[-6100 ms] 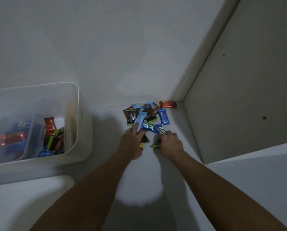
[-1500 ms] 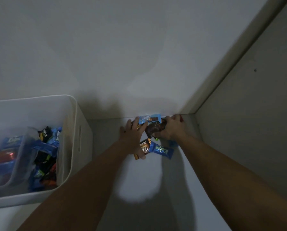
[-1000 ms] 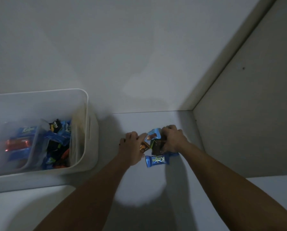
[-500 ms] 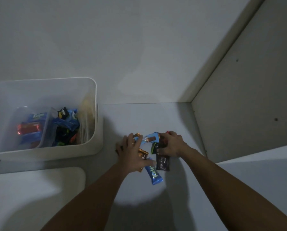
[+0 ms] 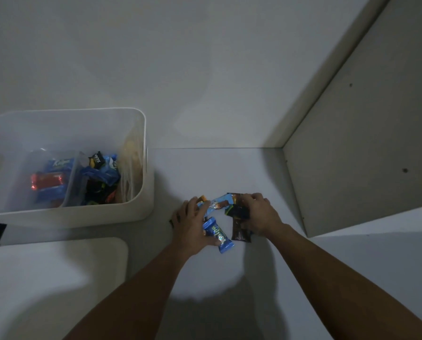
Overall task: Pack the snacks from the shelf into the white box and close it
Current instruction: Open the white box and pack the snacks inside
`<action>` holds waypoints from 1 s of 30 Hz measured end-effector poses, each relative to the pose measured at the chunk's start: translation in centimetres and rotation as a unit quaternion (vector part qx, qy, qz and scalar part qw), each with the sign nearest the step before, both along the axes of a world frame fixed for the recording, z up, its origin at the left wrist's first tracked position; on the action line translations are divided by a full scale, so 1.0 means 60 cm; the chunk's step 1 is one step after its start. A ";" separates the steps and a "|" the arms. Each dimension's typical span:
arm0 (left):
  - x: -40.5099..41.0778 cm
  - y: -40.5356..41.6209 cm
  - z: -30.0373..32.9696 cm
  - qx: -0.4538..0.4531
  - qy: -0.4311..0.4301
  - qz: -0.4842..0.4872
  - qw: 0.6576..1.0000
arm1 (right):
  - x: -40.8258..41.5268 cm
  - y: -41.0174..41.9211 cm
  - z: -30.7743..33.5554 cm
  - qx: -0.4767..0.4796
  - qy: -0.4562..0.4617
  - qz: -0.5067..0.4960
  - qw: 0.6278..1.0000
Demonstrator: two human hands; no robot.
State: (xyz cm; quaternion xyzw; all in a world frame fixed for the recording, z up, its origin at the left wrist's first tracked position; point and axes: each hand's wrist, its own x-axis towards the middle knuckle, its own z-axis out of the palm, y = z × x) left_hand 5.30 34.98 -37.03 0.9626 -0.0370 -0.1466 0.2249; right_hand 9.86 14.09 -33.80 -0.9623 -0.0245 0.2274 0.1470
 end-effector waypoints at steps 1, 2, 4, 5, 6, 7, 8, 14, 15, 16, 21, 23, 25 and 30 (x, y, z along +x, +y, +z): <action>0.000 0.006 0.002 0.004 -0.007 -0.013 1.000 | -0.002 -0.001 -0.002 0.004 -0.007 -0.005 1.000; -0.001 0.013 0.003 0.007 -0.005 -0.027 1.000 | -0.003 -0.003 -0.005 0.012 -0.012 -0.011 1.000; 0.000 0.027 0.006 0.013 0.005 -0.039 0.999 | -0.005 -0.007 -0.008 0.034 -0.014 -0.023 0.999; 0.000 0.032 0.006 0.016 0.004 -0.034 0.999 | -0.006 -0.010 -0.009 0.044 -0.016 -0.029 0.998; 0.000 0.037 0.006 0.018 0.000 -0.021 1.000 | -0.006 -0.011 -0.008 0.054 -0.020 -0.036 0.998; 0.000 0.039 0.006 0.022 -0.007 -0.007 1.000 | -0.007 -0.014 -0.007 0.061 -0.025 -0.044 0.997; 0.001 0.041 0.006 0.024 -0.011 0.006 1.000 | -0.008 -0.015 -0.005 0.066 -0.030 -0.052 0.996; -0.001 0.039 0.006 -0.031 -0.012 0.071 0.997 | -0.013 -0.024 0.001 0.055 -0.077 -0.081 0.992; -0.003 0.039 0.004 -0.052 -0.013 0.081 0.995 | -0.014 -0.025 0.003 0.050 -0.073 -0.080 0.993; -0.003 0.039 0.003 -0.068 -0.012 0.089 0.994 | -0.016 -0.025 0.005 0.048 -0.069 -0.079 0.993; -0.008 0.041 0.003 -0.095 -0.013 0.123 0.988 | -0.023 -0.012 -0.004 0.073 -0.046 -0.100 0.991; -0.013 0.040 0.006 -0.110 -0.018 0.135 0.985 | -0.034 0.001 -0.002 0.079 -0.029 -0.108 0.991; -0.018 0.042 0.010 -0.124 -0.015 0.145 0.982 | -0.049 0.015 0.005 0.070 0.005 -0.098 0.993; -0.026 0.046 0.021 -0.132 -0.010 0.146 0.980 | -0.067 0.041 0.010 0.030 0.011 -0.083 0.996</action>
